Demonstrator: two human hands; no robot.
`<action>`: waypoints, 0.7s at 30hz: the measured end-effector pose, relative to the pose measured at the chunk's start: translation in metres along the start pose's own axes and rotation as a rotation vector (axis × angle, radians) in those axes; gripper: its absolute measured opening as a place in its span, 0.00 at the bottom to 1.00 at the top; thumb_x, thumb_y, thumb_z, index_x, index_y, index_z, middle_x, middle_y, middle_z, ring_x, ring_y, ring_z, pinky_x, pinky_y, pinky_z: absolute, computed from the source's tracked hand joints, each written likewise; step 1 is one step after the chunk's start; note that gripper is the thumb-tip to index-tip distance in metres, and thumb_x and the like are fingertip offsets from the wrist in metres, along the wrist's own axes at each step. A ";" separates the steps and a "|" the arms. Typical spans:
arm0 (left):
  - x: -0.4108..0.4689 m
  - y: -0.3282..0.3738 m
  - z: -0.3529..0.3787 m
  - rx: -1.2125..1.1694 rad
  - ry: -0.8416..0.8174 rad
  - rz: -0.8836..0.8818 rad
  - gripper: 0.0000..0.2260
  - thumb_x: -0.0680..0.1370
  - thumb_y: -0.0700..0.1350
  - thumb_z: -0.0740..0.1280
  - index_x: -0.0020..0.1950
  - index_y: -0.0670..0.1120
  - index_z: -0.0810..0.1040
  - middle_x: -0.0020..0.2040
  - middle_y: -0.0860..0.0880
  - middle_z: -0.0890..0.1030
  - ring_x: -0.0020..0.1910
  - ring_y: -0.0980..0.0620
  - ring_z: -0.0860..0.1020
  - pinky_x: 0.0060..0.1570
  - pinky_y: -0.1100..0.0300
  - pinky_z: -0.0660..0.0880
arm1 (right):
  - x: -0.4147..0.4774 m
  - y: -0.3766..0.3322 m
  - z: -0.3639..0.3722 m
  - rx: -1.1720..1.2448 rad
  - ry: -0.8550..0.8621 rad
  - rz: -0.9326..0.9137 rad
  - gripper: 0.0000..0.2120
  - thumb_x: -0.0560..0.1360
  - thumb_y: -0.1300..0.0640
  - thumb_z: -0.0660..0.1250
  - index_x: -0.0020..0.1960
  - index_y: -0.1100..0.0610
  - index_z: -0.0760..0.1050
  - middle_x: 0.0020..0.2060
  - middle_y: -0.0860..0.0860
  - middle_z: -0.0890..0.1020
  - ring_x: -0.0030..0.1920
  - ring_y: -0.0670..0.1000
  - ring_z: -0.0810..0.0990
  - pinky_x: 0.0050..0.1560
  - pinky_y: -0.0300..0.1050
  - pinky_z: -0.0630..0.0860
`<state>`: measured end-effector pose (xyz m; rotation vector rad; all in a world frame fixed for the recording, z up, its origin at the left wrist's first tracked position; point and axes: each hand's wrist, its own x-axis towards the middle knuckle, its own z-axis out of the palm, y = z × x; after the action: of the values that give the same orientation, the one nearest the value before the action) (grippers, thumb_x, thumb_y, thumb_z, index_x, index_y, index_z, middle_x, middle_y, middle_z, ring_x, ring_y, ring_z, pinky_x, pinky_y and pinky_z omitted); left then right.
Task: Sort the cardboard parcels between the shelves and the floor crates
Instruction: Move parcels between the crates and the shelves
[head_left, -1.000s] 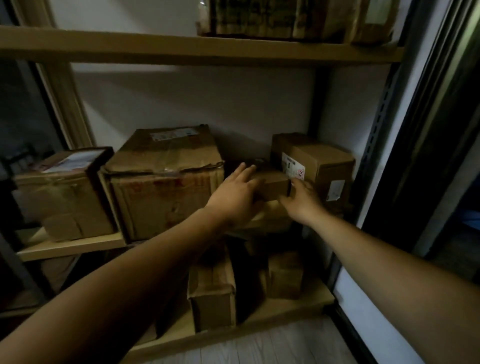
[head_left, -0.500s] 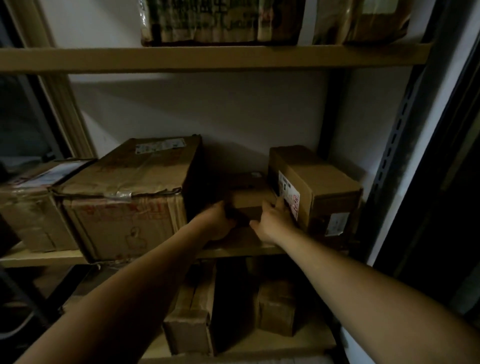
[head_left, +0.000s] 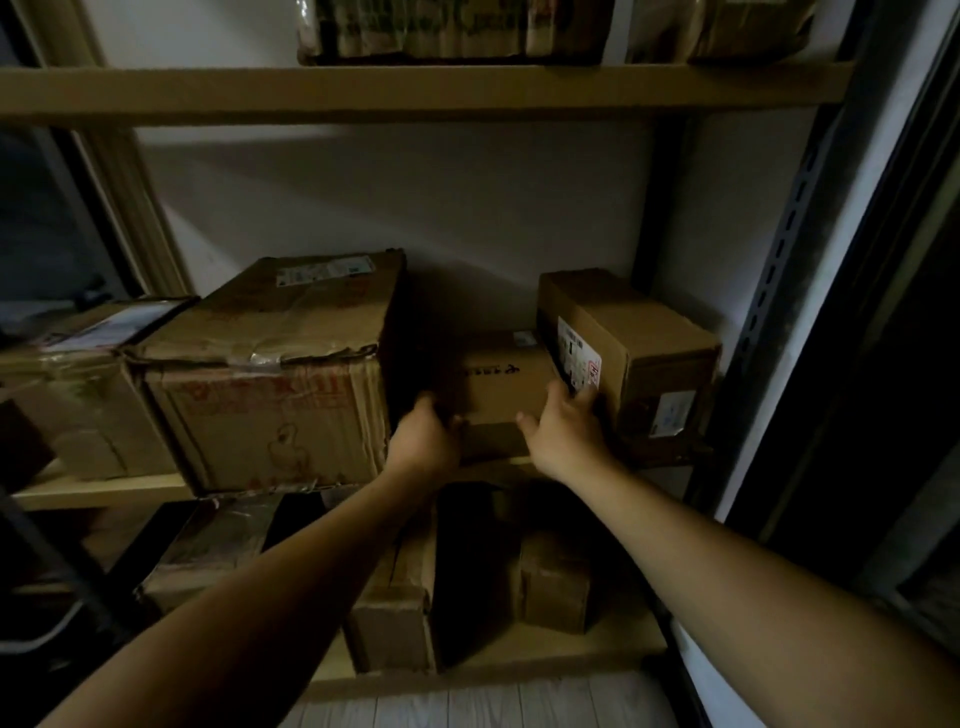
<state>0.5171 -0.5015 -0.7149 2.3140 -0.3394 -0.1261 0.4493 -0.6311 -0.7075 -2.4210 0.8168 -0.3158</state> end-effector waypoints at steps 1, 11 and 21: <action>-0.003 -0.002 0.000 -0.036 -0.002 -0.006 0.20 0.79 0.42 0.62 0.71 0.44 0.62 0.63 0.43 0.74 0.59 0.44 0.75 0.57 0.49 0.75 | -0.005 0.001 -0.001 0.016 0.009 0.015 0.29 0.79 0.48 0.62 0.75 0.53 0.55 0.74 0.59 0.50 0.66 0.60 0.69 0.56 0.48 0.74; -0.032 -0.018 -0.004 -0.303 -0.031 0.048 0.26 0.74 0.44 0.70 0.69 0.47 0.65 0.63 0.47 0.67 0.60 0.45 0.72 0.58 0.48 0.76 | -0.053 0.014 -0.015 0.231 0.106 0.061 0.44 0.74 0.53 0.70 0.78 0.52 0.44 0.72 0.53 0.51 0.71 0.55 0.61 0.68 0.48 0.66; -0.055 -0.018 -0.014 -0.570 -0.038 0.188 0.28 0.75 0.39 0.69 0.70 0.53 0.59 0.62 0.52 0.70 0.63 0.49 0.72 0.51 0.61 0.77 | -0.071 0.021 -0.014 0.429 0.148 -0.005 0.45 0.73 0.54 0.72 0.77 0.47 0.44 0.73 0.52 0.58 0.72 0.54 0.62 0.69 0.52 0.65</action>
<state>0.4704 -0.4646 -0.7191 1.7101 -0.4700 -0.1504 0.3777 -0.6068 -0.7115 -2.0161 0.7197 -0.6119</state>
